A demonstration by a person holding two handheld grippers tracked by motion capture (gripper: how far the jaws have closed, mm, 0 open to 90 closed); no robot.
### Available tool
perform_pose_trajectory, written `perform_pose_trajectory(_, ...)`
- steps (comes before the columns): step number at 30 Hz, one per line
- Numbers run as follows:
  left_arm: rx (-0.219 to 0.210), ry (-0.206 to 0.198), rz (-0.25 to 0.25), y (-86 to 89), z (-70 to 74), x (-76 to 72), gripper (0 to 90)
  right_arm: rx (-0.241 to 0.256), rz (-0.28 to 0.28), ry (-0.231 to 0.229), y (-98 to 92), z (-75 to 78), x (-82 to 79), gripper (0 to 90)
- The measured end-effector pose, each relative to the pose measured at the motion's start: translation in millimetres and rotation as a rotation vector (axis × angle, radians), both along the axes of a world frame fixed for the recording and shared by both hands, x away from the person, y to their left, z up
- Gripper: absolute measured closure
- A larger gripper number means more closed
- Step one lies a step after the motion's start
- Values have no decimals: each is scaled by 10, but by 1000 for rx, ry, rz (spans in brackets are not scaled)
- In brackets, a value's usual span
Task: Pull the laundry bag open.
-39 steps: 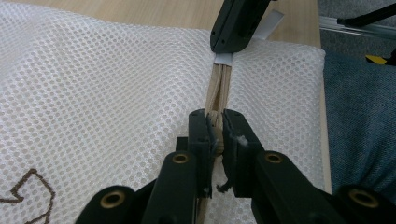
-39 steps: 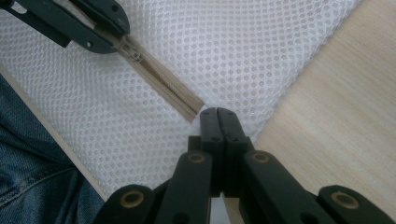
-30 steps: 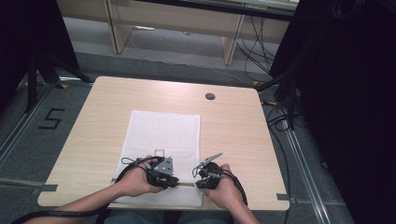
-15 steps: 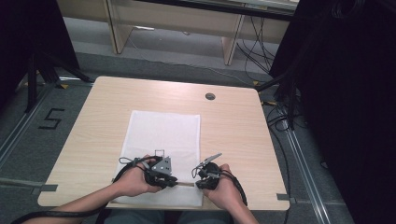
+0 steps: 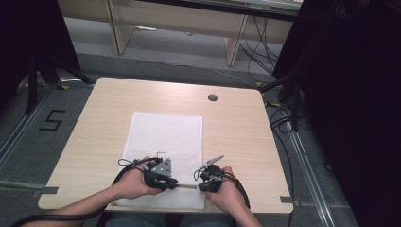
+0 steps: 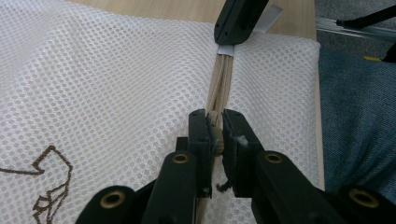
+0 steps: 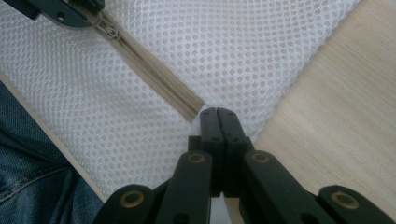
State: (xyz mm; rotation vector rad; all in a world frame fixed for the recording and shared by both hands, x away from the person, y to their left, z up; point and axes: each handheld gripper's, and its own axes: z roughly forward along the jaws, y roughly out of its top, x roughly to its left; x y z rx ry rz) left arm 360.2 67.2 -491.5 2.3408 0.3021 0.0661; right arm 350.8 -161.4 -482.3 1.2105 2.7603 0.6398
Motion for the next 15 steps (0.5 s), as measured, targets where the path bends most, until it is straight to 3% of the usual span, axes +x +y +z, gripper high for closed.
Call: perform_pose_trajectory(15, -7, 6, 14, 63, 5, -8, 817, -8, -8, 2, 11, 2, -9, 900)
